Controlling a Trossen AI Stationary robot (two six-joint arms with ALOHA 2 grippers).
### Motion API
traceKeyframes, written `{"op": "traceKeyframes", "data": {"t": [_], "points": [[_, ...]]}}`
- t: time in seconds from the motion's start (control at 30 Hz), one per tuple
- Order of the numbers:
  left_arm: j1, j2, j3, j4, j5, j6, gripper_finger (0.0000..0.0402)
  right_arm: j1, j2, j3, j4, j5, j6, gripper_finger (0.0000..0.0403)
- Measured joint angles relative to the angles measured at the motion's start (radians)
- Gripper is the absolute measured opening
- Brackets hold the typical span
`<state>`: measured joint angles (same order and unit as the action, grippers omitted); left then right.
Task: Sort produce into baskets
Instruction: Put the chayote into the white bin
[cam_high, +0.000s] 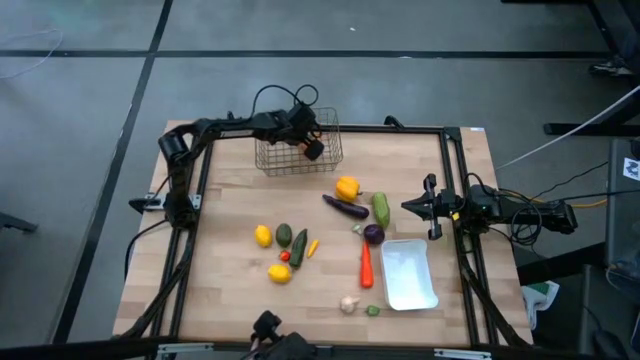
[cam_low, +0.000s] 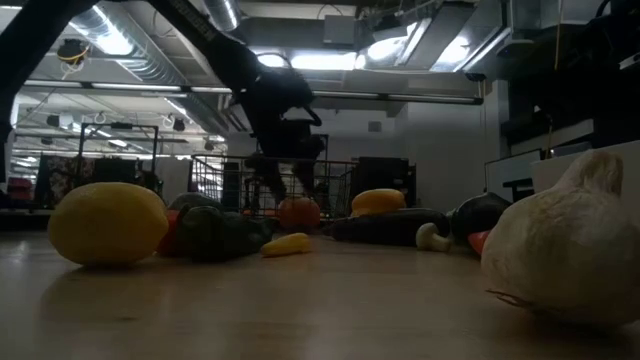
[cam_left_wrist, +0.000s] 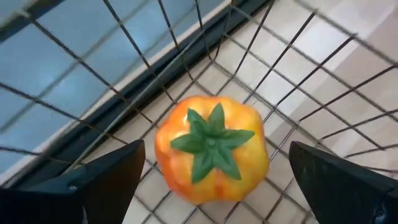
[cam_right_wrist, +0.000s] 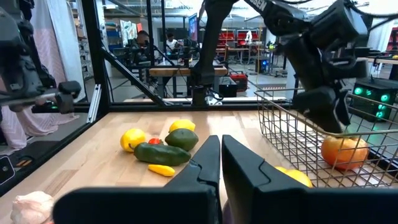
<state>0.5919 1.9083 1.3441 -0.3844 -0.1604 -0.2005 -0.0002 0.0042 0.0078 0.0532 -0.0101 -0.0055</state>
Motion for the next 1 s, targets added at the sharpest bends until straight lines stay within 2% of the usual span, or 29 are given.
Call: {"op": "traceKeyframes", "data": {"t": [0.3, 0.5, 0.8, 1.0], "points": [[-0.030, -0.127, 0.000, -0.008, 0.000, -0.010, 0.0395, 0.000, 0.000, 0.000, 0.000, 0.000, 0.061, 0.0019], [-0.088, -0.246, 0.001, -0.087, 0.002, -0.007, 0.0398, 0.000, 0.000, 0.000, 0.000, 0.000, 0.111, 0.0019], [-0.217, -0.418, -0.002, -0.241, 0.002, -0.044, 0.0386, 0.000, 0.000, 0.000, 0.003, 0.001, 0.139, 0.0019], [-0.337, -0.500, -0.071, -0.225, 0.001, -0.085, 0.0374, 0.000, 0.000, 0.000, 0.002, 0.011, 0.190, 0.0019]]}}
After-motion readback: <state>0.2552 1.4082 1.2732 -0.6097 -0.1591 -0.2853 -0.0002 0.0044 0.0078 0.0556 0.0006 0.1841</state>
